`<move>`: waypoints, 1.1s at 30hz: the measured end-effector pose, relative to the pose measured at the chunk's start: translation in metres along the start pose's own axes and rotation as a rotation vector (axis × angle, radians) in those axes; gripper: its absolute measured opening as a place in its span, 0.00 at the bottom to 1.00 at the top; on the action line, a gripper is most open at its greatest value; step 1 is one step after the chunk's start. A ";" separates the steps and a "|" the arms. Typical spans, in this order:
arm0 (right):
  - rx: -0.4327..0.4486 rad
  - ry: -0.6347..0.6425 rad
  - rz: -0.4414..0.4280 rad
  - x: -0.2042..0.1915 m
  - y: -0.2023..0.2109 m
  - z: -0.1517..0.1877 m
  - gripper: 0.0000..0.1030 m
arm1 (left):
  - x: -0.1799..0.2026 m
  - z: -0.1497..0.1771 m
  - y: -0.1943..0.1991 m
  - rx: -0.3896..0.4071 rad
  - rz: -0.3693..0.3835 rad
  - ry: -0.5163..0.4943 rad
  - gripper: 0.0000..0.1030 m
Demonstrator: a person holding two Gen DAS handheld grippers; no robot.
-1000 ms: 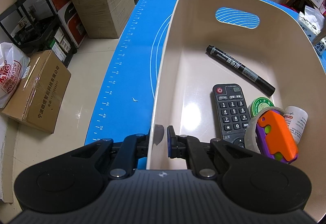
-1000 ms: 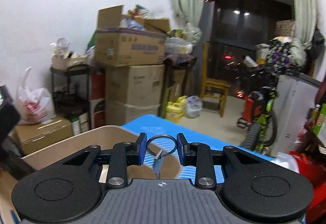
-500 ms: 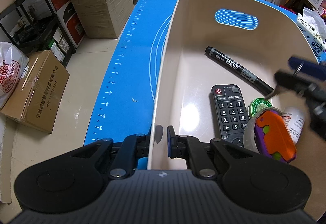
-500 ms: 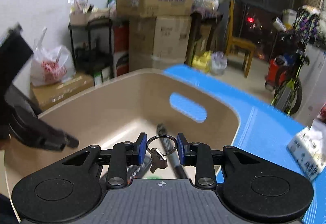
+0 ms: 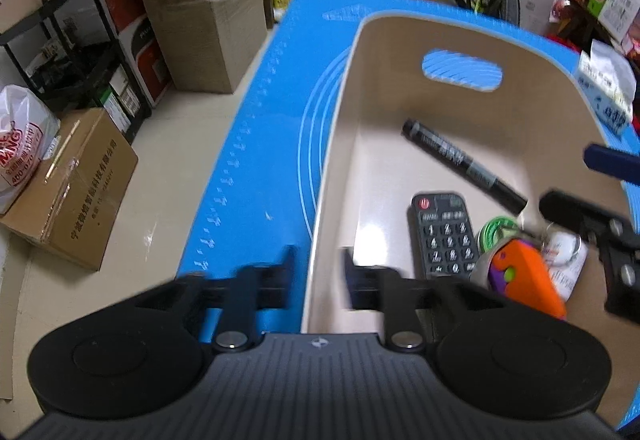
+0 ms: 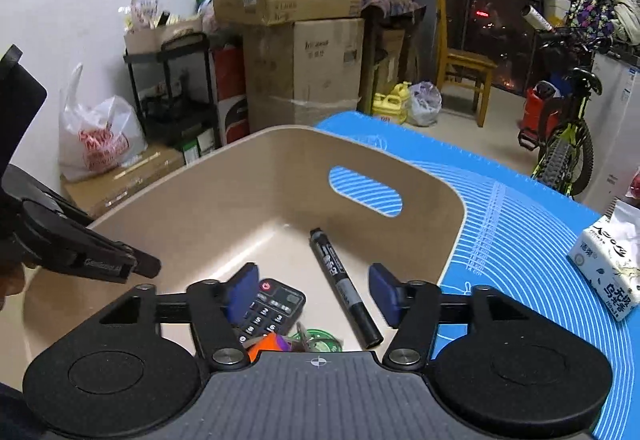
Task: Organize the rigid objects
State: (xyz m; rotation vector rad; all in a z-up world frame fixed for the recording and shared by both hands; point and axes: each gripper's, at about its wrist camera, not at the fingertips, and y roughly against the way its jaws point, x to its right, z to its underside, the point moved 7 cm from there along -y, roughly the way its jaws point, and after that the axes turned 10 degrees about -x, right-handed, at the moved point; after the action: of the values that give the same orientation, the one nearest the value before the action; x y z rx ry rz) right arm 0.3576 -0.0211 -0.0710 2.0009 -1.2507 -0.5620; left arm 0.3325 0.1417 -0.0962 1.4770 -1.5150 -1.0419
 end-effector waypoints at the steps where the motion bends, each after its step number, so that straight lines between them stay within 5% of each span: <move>1: 0.007 -0.007 0.000 0.000 0.004 0.000 0.76 | 0.000 -0.001 0.005 0.018 -0.006 -0.001 0.62; 3: 0.021 -0.030 0.003 0.000 0.014 0.000 0.85 | 0.004 -0.003 0.016 0.055 -0.017 -0.011 0.73; 9: 0.069 -0.102 0.040 0.006 0.053 0.004 0.98 | 0.027 -0.001 0.049 0.118 0.009 -0.050 0.77; 33: 0.134 -0.173 0.161 0.001 0.204 0.065 0.98 | 0.086 0.075 0.168 0.264 0.026 -0.102 0.85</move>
State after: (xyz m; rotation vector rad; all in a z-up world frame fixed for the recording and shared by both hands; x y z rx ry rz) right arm 0.1934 -0.1024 0.0392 1.9699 -1.5766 -0.5955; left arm 0.1971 0.0589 0.0298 1.5969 -1.7949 -0.9417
